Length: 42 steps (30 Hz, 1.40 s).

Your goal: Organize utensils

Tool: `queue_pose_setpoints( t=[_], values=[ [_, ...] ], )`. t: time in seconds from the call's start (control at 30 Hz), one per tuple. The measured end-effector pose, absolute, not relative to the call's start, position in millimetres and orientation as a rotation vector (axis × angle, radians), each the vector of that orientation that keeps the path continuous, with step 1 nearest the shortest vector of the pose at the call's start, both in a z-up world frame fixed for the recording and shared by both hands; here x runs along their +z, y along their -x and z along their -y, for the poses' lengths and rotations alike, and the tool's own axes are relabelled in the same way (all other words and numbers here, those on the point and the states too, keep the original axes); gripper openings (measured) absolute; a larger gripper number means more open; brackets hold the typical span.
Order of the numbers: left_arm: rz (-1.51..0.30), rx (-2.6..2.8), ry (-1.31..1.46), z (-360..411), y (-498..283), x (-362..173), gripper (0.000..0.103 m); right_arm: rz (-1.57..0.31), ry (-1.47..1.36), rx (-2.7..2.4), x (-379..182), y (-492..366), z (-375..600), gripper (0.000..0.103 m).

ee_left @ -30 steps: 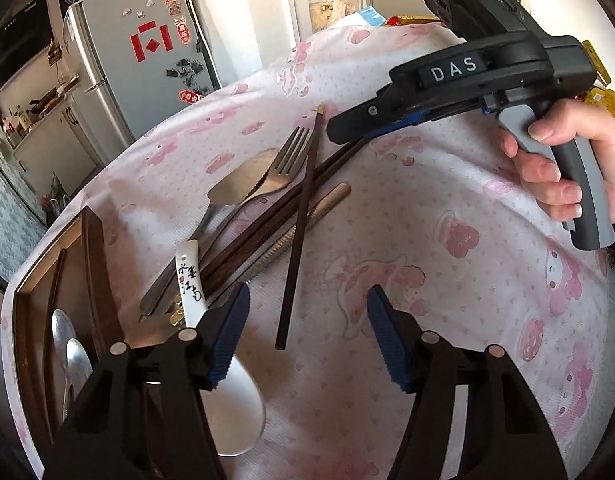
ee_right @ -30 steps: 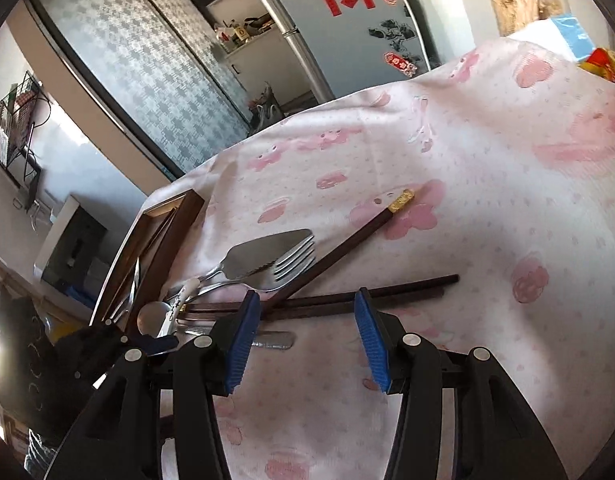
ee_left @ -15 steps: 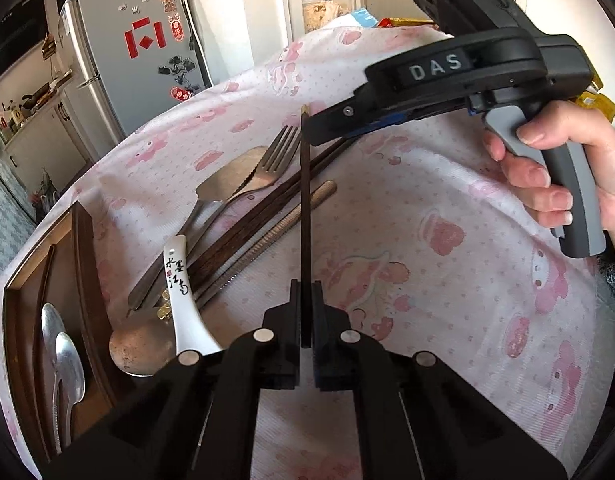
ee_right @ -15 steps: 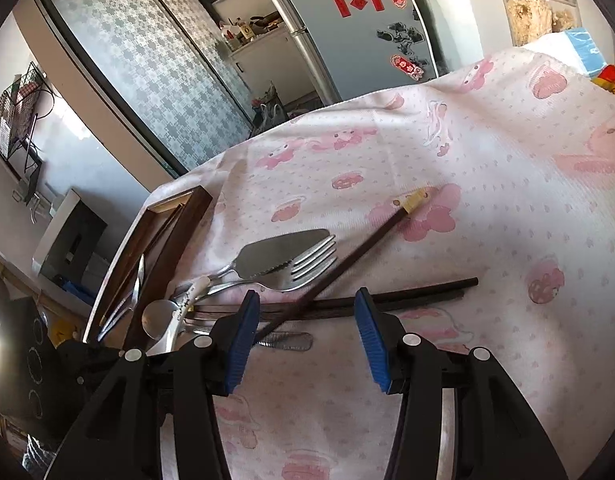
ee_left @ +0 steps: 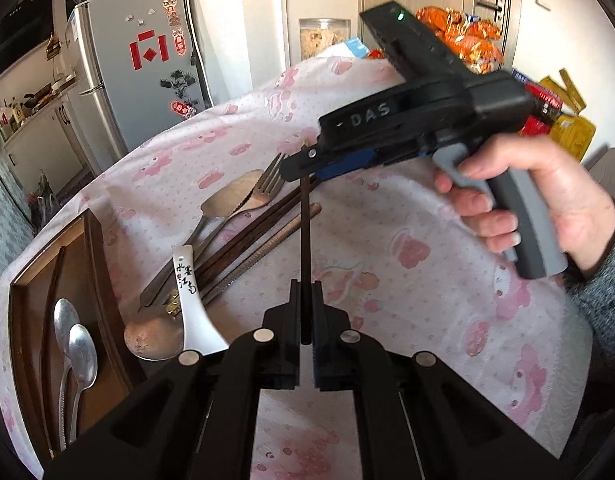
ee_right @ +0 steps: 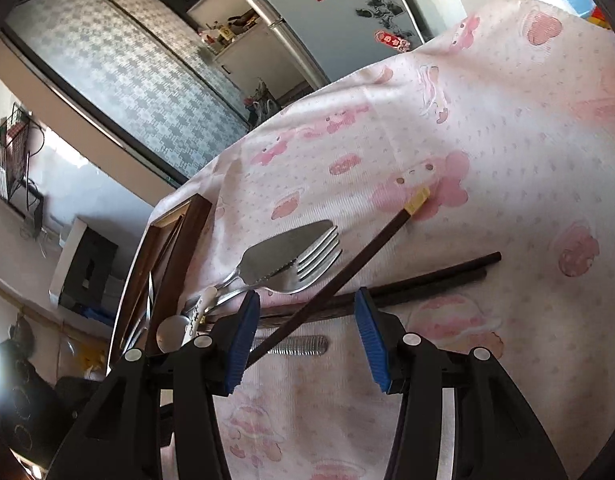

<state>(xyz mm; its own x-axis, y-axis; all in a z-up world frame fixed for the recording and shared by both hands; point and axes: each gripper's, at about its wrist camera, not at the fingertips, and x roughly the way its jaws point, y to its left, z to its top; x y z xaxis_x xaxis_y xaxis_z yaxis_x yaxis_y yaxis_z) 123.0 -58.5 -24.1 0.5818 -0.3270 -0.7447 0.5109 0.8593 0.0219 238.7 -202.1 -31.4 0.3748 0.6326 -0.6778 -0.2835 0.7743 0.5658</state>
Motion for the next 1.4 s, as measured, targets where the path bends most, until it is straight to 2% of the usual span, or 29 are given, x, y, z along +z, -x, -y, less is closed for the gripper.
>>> queue_pose_setpoints(
  t=[0.13, 0.17, 0.2, 0.27, 0.6, 0.83, 1.17, 1.4],
  values=[
    [-0.794, -0.508, -0.249, 59, -113, -17, 0.006, -1.032, -0.381, 0.594, -30, -238, 198, 0.049],
    [-0.793, -0.508, -0.249, 58, -112, -17, 0.006, -1.030, -0.365, 0.579, -31, -238, 197, 0.037],
    [-0.796, -0.508, -0.252, 58, -110, -18, 0.006, -1.028, -0.355, 0.569, -31, -237, 197, 0.031],
    [-0.796, -0.505, -0.260, 58, -107, -19, 0.006, -1.023, -0.371, 0.563, -32, -236, 198, 0.027],
    [-0.757, -0.488, -0.249, 34, -86, -7, 0.006, -0.967, -0.317, 0.586, -4, -220, 170, 0.026],
    [-0.726, -0.404, -0.230, -22, -58, 2, 0.007, -0.926, -0.230, 0.679, 22, -208, 91, 0.025],
    [-0.746, -0.252, -0.169, -113, -42, -6, 0.006, -0.959, -0.153, 0.757, 13, -210, -25, 0.024],
    [-0.779, -0.186, -0.180, -134, -54, -21, 0.006, -0.951, -0.056, 0.720, 7, -218, -65, 0.024]
  ],
)
